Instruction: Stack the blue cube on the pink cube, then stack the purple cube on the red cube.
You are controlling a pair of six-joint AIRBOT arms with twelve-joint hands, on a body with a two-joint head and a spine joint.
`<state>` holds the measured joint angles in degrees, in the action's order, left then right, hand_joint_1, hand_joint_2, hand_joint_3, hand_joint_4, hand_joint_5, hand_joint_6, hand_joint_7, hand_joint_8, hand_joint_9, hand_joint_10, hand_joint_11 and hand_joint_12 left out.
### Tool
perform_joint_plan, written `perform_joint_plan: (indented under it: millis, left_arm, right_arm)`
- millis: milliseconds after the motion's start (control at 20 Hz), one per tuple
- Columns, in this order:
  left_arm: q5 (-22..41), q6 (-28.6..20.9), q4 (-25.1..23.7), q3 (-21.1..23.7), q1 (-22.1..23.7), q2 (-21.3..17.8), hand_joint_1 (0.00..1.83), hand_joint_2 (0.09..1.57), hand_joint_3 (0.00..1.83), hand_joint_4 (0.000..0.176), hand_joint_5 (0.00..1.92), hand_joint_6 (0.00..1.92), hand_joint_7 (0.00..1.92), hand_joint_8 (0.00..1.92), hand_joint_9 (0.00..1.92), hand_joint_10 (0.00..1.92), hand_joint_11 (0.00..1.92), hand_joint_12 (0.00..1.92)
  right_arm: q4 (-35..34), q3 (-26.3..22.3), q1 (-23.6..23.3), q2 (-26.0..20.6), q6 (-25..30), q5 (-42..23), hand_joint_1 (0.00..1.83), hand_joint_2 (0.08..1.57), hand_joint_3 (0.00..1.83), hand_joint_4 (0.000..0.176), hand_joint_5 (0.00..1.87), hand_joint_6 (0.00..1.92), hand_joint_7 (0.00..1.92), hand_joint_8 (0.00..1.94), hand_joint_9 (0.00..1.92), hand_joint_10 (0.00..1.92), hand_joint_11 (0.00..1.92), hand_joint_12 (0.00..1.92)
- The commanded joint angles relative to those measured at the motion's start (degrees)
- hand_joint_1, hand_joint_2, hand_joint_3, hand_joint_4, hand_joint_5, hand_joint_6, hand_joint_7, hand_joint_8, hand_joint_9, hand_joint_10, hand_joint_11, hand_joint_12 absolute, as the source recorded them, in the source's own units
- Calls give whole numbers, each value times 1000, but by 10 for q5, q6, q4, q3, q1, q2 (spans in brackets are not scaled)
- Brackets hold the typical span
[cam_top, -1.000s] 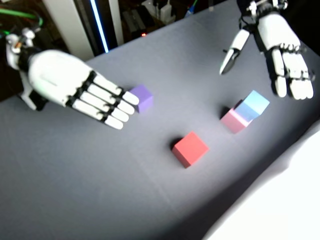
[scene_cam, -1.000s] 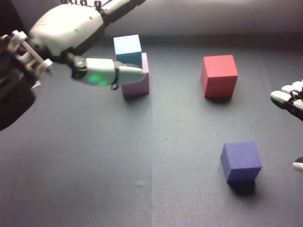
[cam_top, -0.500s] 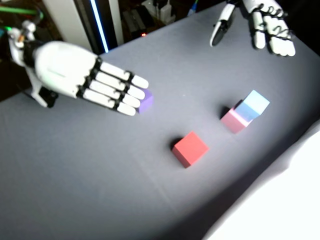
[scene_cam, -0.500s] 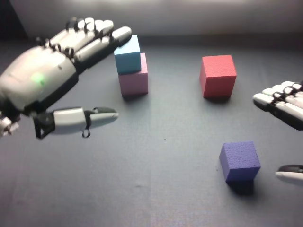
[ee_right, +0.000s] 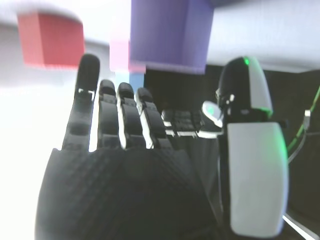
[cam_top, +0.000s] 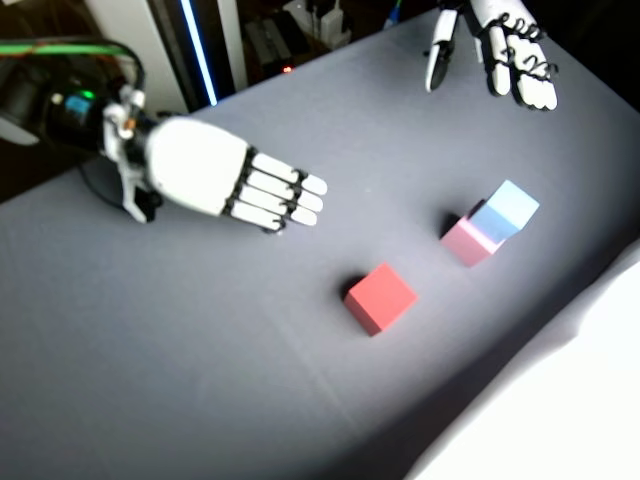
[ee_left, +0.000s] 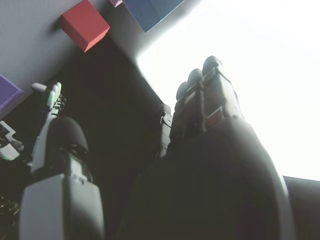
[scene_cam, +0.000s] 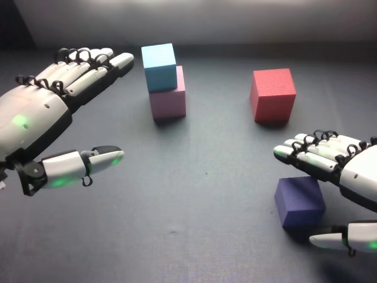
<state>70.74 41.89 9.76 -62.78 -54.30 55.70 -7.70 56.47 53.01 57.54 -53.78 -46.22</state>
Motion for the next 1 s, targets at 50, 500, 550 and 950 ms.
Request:
perform_joint_plan:
  millis: [50,500,550,950]
  left_arm:
    - [83,-4,9,3,-3,-6,690,1181,7,131,0,0,0,0,0,0,0,0]
    - [98,-9,14,6,-16,-10,695,1240,11,107,0,0,0,0,0,0,0,0]
    - [99,-10,15,7,-18,-10,711,1238,7,96,0,0,0,0,0,0,0,0]
    - [90,-30,18,3,-33,7,758,1236,1,83,0,0,0,0,0,0,0,0]
  right_arm:
    - [4,9,-14,11,4,-38,847,1074,5,0,0,0,17,6,4,2,0,450]
    - [13,32,-54,24,2,-26,1105,1259,4,0,707,1387,1106,1923,1317,1907,1383,1917]
    - [16,30,-59,20,2,-32,1141,1329,7,0,599,1342,722,1889,1063,1918,1163,1920]
    - [18,53,-133,4,-18,-53,1323,1277,1,0,580,1468,681,1427,675,1638,468,1677]
